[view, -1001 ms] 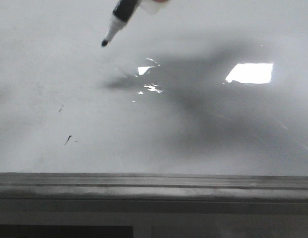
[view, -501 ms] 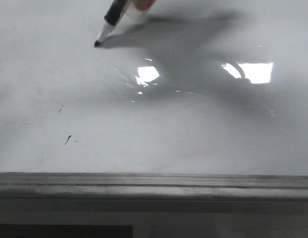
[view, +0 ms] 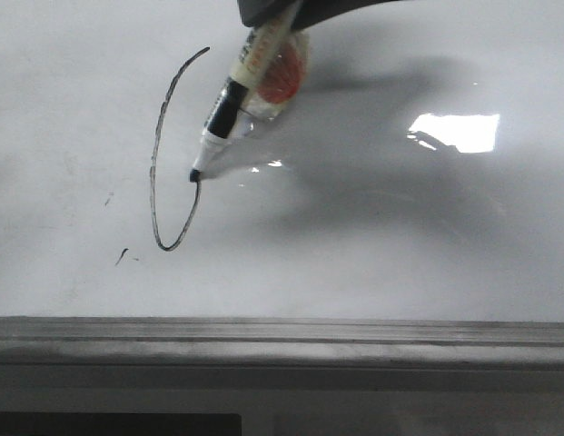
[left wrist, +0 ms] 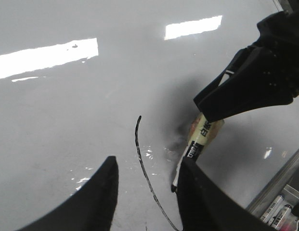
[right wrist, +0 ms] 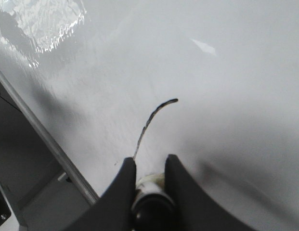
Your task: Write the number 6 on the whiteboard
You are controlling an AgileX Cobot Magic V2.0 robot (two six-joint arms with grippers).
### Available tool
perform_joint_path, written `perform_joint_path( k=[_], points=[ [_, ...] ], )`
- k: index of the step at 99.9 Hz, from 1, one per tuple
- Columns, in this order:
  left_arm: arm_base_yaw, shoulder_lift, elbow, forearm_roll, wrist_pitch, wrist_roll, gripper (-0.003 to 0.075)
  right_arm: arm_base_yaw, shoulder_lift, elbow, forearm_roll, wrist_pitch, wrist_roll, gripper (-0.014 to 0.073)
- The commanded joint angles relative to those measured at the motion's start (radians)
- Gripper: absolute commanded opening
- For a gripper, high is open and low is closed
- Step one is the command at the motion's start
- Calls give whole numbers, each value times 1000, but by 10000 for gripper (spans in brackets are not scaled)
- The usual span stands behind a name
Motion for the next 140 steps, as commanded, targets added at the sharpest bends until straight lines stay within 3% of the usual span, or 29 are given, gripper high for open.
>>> perform_joint_path(
  k=[1,40,53,77,108,140],
  points=[
    [0,-1,-33,-5,-75,-8,262,11,30,-57,-28,-64,-24,-64],
    [-9,-1,-33,12,-48,-6,262,76,1,-64,-1,-76,-24,-64],
    [-97,35,-33,91,13,17,265,139,-4,-64,-13,-75,-33,-64],
    [-253,147,-30,90,-2,17,265,164,-6,-64,-13,-9,-33,-64],
    [-249,270,-30,90,-56,17,298,184,-6,-64,-7,33,-33,-64],
    [-249,365,-30,84,-134,17,270,184,-6,-64,-3,74,-33,-64]
  ],
)
